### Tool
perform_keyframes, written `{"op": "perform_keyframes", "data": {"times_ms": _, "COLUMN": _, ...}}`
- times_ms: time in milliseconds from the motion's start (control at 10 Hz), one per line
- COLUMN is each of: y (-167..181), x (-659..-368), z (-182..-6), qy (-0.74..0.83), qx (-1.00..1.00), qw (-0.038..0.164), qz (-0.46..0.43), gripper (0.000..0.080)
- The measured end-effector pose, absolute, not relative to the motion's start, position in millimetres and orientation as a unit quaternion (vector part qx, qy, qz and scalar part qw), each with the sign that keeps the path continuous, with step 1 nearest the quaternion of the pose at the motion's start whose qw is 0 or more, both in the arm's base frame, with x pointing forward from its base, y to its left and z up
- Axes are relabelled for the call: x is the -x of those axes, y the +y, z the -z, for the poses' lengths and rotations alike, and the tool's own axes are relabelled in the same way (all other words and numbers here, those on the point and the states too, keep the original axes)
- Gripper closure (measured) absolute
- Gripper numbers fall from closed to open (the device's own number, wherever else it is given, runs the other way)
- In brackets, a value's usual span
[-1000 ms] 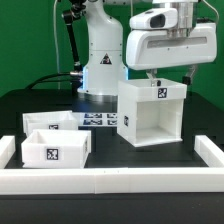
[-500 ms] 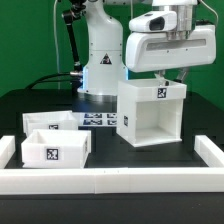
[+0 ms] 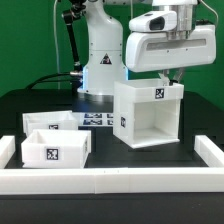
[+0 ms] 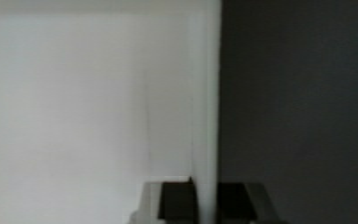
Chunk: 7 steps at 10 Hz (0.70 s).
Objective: Assemble drawer
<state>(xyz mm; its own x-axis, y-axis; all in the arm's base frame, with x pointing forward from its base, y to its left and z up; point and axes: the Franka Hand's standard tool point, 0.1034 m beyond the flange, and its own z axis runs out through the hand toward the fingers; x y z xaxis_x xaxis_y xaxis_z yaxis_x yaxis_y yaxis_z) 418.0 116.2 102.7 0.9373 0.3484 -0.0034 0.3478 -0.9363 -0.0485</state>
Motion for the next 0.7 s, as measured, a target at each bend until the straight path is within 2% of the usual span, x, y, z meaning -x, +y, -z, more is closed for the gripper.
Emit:
{"op": "perform_keyframes", "data": {"times_ms": 500, "y": 114.8, "x": -420.5, "z": -102.5, "qy": -0.178, "qx": 0.984, "qw": 0.024, "qz": -0.005, "gripper": 0.0762}}
{"op": "perform_keyframes", "data": {"times_ms": 700, "y": 107.6, "x": -442.0, "z": -102.6, "qy": -0.177, "qx": 0.984, "qw": 0.027, "qz": 0.004, "gripper": 0.0762}}
